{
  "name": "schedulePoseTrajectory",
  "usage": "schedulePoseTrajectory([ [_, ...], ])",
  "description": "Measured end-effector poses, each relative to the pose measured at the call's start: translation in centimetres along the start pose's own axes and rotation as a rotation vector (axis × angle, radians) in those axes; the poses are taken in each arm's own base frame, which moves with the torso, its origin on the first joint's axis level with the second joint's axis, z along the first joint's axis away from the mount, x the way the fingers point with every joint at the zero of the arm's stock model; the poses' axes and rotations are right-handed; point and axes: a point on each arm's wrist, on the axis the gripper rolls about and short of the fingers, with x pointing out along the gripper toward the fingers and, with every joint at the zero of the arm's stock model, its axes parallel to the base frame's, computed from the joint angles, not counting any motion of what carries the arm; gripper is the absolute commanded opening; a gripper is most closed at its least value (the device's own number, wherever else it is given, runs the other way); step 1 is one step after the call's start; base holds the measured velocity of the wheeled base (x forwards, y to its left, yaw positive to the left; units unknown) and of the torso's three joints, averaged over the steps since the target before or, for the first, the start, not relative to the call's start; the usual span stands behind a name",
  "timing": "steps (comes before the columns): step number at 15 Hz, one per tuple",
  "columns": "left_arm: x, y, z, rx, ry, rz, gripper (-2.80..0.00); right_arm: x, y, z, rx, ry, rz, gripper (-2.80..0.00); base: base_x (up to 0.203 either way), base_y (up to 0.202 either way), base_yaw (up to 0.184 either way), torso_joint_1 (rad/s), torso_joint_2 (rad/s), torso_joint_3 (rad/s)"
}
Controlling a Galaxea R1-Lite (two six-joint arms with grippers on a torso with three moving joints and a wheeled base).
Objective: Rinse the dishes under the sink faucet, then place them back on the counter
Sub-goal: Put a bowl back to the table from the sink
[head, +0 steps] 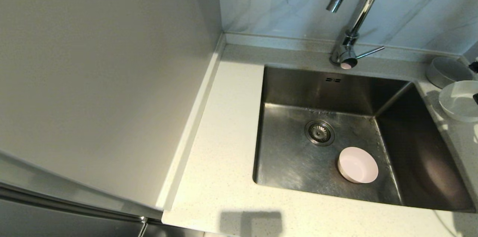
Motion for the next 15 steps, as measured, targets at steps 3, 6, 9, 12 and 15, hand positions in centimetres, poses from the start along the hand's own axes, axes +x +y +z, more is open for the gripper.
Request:
schedulePoseTrajectory([
  [3,0.0,0.0,0.0,-0.001,0.0,0.0,-2.8,0.1,-0.1,0.0,0.002,-0.003,-0.004,0.0,0.0,0.0,0.0,0.0,0.0,0.0],
  [6,0.0,0.0,0.0,-0.001,0.0,0.0,-2.8,0.2,-0.3,0.3,0.006,-0.013,-0.011,0.0,0.0,0.0,0.0,0.0,0.0,0.0],
  [9,0.0,0.0,0.0,0.0,0.0,0.0,-2.8,0.1,-0.6,0.7,0.014,-0.041,-0.001,0.0,0.0,0.0,0.0,0.0,0.0,0.0],
  [12,0.0,0.0,0.0,0.0,0.0,0.0,-2.8,-0.7,-0.1,1.0,0.029,-0.117,0.108,0.0,0.0,0.0,0.0,0.0,0.0,0.0],
  [15,0.0,0.0,0.0,0.0,0.0,0.0,-2.8,-2.7,2.4,1.6,0.01,-0.2,0.319,0.0,0.0,0.0,0.0,0.0,0.0,0.0],
])
